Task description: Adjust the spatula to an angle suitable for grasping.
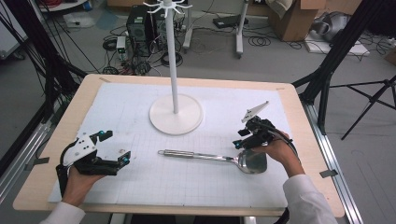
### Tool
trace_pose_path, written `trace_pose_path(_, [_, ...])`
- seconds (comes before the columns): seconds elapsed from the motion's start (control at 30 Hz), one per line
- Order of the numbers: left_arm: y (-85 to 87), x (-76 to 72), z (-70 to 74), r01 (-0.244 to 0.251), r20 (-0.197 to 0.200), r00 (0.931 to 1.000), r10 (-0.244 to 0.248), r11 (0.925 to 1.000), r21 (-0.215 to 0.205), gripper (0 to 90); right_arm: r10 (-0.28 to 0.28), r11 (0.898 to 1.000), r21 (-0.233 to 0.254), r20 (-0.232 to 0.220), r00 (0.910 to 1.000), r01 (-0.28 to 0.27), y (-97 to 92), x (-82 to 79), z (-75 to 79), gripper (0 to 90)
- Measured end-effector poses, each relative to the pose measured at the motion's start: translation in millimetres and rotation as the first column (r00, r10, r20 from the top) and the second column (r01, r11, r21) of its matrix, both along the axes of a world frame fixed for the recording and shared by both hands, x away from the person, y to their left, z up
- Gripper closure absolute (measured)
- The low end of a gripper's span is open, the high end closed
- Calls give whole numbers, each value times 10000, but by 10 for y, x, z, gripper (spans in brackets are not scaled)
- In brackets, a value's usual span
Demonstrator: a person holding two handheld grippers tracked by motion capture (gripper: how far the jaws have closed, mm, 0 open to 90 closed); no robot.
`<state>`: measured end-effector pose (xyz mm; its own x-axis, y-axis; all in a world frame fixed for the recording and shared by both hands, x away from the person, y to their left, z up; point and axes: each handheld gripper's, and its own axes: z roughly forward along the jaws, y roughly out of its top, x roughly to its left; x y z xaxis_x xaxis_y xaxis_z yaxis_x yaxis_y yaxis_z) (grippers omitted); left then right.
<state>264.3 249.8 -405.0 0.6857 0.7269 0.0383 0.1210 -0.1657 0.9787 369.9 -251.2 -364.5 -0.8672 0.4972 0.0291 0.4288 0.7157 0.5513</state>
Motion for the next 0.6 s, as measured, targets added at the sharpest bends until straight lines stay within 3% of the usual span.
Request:
trace_pose_path(0.17, [-2,-1,2,29,7,10000,-29,10000,24,18,431,9990,-69,-38,9991,-431,97,-20,50,308])
trace_pose_path(0.2, [-1,-2,4,20,12,10000,-20,10000,30,18,636,9979,-141,108,9979,-635,149,-30,55,220])
trace_pose_path(0.27, [-2,-3,5,37,1,10000,-37,10000,32,18,861,9961,-173,55,9963,-860,190,-36,57,128])
trace_pose_path(0.47, [-2,-2,5,56,-3,10000,-56,10000,25,18,1122,9937,-82,228,9934,-1121,311,-53,38,2])
trace_pose_path(0.6, [2,-1,6,54,5,10000,-54,10000,28,18,1489,9889,-53,309,9884,-1488,400,-65,28,3])
